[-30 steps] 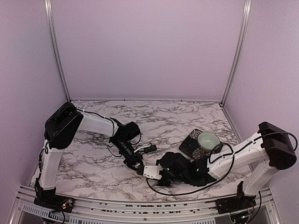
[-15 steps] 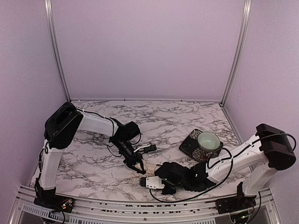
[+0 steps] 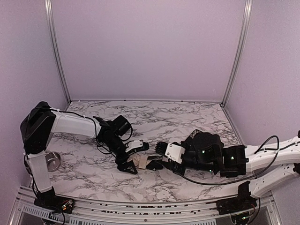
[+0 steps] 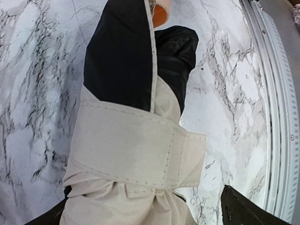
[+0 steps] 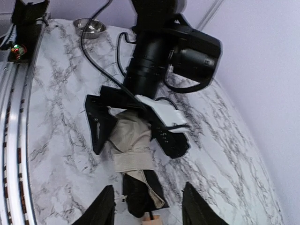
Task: Put away the umbrella
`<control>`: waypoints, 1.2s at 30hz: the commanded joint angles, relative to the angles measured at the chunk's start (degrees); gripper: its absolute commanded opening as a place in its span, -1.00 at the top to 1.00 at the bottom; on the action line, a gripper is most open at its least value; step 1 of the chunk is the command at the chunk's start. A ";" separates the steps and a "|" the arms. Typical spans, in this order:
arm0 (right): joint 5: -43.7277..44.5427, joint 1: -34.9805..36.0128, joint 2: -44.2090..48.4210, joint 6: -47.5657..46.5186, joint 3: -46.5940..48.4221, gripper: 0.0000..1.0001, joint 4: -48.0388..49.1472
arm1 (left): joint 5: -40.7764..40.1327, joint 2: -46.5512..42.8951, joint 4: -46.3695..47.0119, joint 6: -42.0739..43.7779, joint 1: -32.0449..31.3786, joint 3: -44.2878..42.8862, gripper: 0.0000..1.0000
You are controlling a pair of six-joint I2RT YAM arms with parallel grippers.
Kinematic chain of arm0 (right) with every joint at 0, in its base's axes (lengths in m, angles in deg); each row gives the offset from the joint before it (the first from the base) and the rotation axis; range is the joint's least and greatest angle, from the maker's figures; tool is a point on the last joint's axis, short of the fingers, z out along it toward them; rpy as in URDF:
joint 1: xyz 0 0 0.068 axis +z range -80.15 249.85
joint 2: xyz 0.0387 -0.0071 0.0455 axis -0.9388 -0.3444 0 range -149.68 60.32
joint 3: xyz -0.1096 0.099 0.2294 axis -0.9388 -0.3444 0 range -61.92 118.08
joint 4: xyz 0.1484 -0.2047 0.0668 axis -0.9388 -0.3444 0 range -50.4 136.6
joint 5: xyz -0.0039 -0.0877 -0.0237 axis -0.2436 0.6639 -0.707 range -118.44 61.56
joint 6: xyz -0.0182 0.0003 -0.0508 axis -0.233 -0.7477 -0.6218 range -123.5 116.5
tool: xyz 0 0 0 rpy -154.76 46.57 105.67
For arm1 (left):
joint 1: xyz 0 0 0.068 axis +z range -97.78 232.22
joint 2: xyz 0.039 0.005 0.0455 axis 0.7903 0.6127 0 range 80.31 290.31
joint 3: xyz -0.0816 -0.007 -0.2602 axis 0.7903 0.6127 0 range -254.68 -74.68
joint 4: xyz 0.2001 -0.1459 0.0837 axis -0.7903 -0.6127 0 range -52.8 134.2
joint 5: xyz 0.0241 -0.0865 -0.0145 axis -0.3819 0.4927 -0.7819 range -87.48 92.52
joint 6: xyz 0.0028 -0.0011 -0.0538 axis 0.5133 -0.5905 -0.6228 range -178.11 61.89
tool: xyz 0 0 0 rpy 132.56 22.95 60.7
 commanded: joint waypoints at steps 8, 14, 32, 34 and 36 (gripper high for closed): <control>-12.86 -11.40 -9.31 3.80 17.14 -0.99 -15.67 | -23.55 -18.89 11.49 0.65 -2.49 10.09 -0.99; -15.58 -11.56 -23.73 -3.42 30.37 -0.99 -27.33 | -36.97 -32.73 25.81 -13.22 -0.80 18.22 -0.98; -14.11 -11.65 -57.38 -6.92 57.01 -0.66 -49.19 | -53.84 -50.29 35.98 -23.92 2.39 32.46 -0.98; -13.63 -11.70 -60.03 -6.07 58.95 -0.38 -49.36 | -52.79 -50.47 36.01 -23.33 2.36 32.75 -0.98; -13.75 -11.70 -62.72 -5.51 62.05 -0.08 -51.06 | -52.22 -50.70 36.07 -23.14 2.34 33.01 -0.98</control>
